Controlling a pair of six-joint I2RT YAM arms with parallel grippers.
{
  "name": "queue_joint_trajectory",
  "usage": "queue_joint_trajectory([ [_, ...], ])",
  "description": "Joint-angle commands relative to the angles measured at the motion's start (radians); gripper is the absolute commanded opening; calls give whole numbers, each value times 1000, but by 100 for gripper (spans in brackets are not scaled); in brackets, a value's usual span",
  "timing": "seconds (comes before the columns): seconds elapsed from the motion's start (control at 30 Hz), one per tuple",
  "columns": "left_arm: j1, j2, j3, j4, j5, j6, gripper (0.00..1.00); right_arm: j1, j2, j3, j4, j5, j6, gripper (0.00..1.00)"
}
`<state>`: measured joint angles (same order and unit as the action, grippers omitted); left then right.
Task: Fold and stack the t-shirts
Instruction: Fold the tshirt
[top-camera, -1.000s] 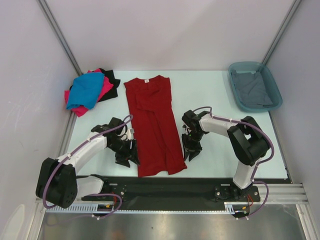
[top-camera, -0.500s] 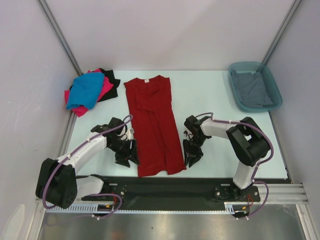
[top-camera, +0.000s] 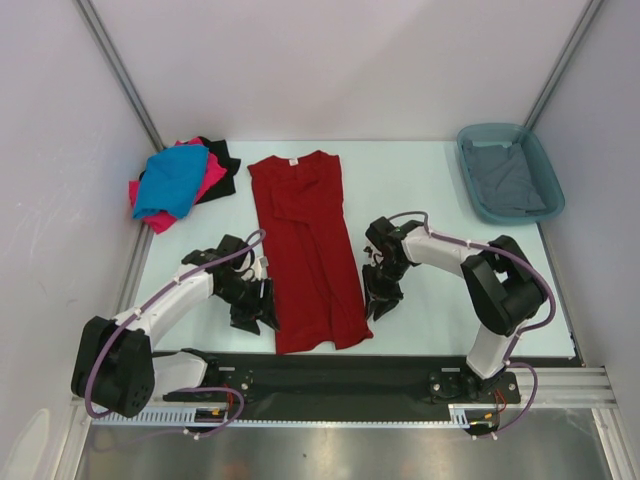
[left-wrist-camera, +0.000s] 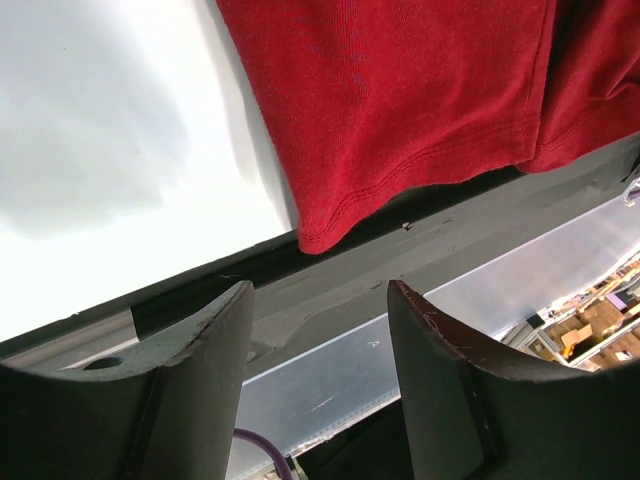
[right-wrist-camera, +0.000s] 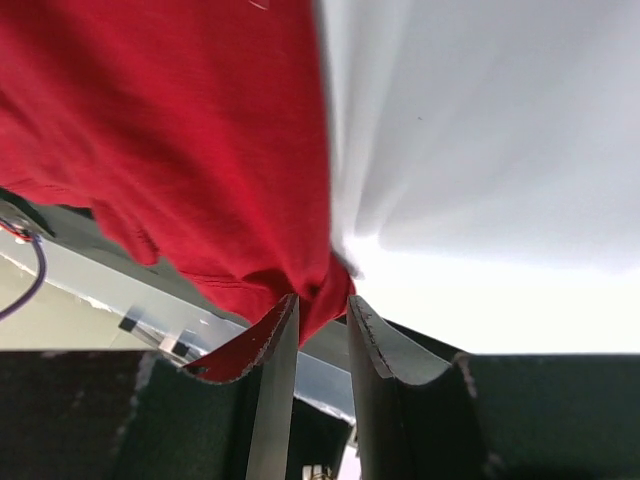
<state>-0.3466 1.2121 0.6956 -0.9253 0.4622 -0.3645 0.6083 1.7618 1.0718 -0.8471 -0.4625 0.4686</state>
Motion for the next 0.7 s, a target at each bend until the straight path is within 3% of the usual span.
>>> queue_joint_trajectory([
  [0.0,-5,-5,15,8,-5,15,62,-7,-39,34,-33,22,-10,32],
  [0.67,-5,-13,10,0,-8,19,62,16,39,-127,108,-131,-5,30],
])
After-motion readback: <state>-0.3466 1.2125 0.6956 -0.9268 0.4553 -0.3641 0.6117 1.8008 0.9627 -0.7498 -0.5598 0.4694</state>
